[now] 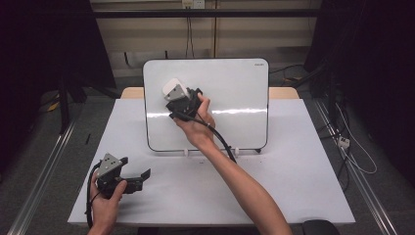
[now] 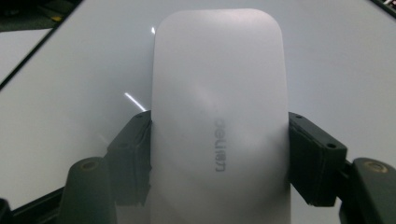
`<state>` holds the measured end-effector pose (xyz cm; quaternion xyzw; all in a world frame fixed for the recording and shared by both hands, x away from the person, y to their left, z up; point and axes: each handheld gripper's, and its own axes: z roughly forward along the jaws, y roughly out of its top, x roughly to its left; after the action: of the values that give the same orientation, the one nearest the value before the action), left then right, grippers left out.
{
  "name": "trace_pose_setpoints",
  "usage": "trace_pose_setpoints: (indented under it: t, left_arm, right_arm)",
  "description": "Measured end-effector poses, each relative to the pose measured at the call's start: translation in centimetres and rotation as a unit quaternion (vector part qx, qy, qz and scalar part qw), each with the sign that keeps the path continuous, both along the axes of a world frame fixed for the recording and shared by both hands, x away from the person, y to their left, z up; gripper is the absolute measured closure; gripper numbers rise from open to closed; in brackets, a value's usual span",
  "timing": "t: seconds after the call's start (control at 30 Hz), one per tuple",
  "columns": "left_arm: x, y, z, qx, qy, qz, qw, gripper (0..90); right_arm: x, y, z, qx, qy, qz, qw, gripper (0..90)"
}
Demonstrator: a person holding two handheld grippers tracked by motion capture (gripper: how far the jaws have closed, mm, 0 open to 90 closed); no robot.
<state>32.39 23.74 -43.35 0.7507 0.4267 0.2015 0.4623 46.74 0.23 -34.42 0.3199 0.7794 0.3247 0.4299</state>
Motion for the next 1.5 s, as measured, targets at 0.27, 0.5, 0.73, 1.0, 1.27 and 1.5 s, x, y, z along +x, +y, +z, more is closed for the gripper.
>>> trace_pose_setpoints:
  t: [0.27, 0.5, 0.73, 1.0, 1.27, 1.5]
  left_arm:
    - [0.0, 0.1, -0.2, -0.003, 0.0, 0.002, 1.0, 4.8]
    - [0.0, 0.3, -0.2, -0.005, 0.004, 0.003, 1.0, 4.8]
    - [-0.1, 0.2, -0.1, -0.003, 0.003, 0.004, 1.0, 4.8]
    - [-0.1, 0.0, 0.0, 0.002, -0.002, 0.004, 1.0, 4.8]
    - [0.1, 0.2, -0.2, -0.001, 0.001, 0.006, 1.0, 4.8]
    - [0.1, 0.0, -0.1, -0.003, -0.001, 0.004, 1.0, 4.8]
  right_arm:
    - [0.3, 0.5, 0.2, 0.002, 0.005, 0.001, 1.0, 31.4]
    - [1.6, -1.4, 2.0, 0.041, 0.003, -0.034, 0.9986, 31.4]
    - [2.0, -5.8, 3.1, 0.073, -0.003, -0.078, 0.9943, 31.5]
    - [1.2, -8.0, 2.9, 0.118, 0.007, -0.046, 0.992, 31.6]
    - [-1.0, -9.0, 3.2, 0.117, -0.023, -0.015, 0.9927, 31.5]
    - [-2.8, -12.2, 1.4, 0.117, -0.005, -0.019, 0.9929, 31.5]
